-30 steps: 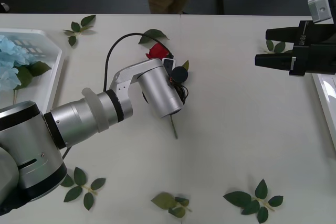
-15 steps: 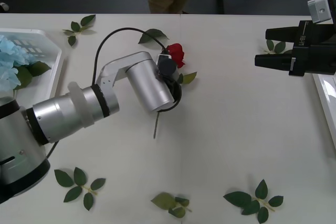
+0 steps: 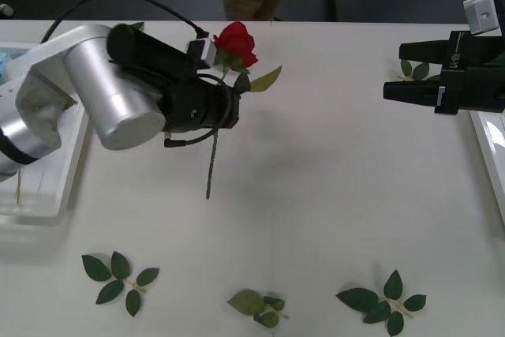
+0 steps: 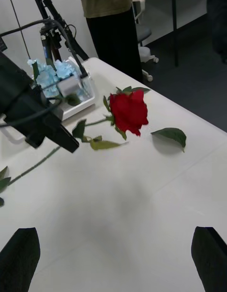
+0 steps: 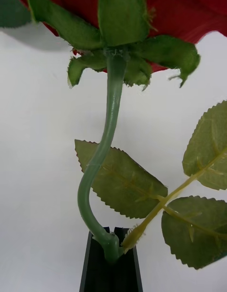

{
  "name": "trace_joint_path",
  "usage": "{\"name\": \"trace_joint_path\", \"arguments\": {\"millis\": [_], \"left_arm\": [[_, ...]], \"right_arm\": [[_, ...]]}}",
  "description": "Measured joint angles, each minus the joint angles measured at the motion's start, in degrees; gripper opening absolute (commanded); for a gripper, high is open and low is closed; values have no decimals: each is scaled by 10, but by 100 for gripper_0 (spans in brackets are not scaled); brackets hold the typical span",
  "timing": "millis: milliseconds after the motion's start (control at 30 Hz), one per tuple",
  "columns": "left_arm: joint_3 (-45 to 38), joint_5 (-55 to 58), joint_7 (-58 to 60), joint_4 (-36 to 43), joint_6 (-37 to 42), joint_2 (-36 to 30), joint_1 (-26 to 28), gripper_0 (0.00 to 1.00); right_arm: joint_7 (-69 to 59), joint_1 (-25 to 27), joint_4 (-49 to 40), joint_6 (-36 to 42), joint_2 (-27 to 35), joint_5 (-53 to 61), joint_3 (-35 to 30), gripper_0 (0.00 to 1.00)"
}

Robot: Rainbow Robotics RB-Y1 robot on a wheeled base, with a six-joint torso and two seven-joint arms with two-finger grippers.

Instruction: Place the red flowers into the right box and the blue flowers into the left box. If a person shows an open palm, hand one flower to the person first, then continue sorting.

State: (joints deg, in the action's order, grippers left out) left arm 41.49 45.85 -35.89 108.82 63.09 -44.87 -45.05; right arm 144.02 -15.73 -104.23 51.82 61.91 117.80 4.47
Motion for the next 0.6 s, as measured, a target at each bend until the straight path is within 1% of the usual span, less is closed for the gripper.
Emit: {"name": "trace_joint_path", "arguments": {"millis": [67, 133, 267, 367, 500, 600], "left_arm": [[-70, 35, -14, 27, 9, -2, 34, 0], [-138, 72, -60, 49, 10, -1, 65, 0], [-226, 133, -226, 63, 10, 5, 100, 0], [-255, 161, -336, 63, -8, 22, 110, 0], [-258, 162, -354, 63, -76, 51, 116, 0], [-258, 162, -379, 63, -109, 79, 117, 0]], "right_arm": [[0, 0, 2, 0, 0, 7, 0, 93], [0, 0, 8, 4, 0, 20, 0, 94], [2, 0, 26, 23, 0, 37, 0, 94], [7, 0, 38, 38, 0, 47, -1, 93], [19, 0, 45, 42, 0, 54, -1, 93], [19, 0, 47, 43, 0, 54, -1, 93]]}}
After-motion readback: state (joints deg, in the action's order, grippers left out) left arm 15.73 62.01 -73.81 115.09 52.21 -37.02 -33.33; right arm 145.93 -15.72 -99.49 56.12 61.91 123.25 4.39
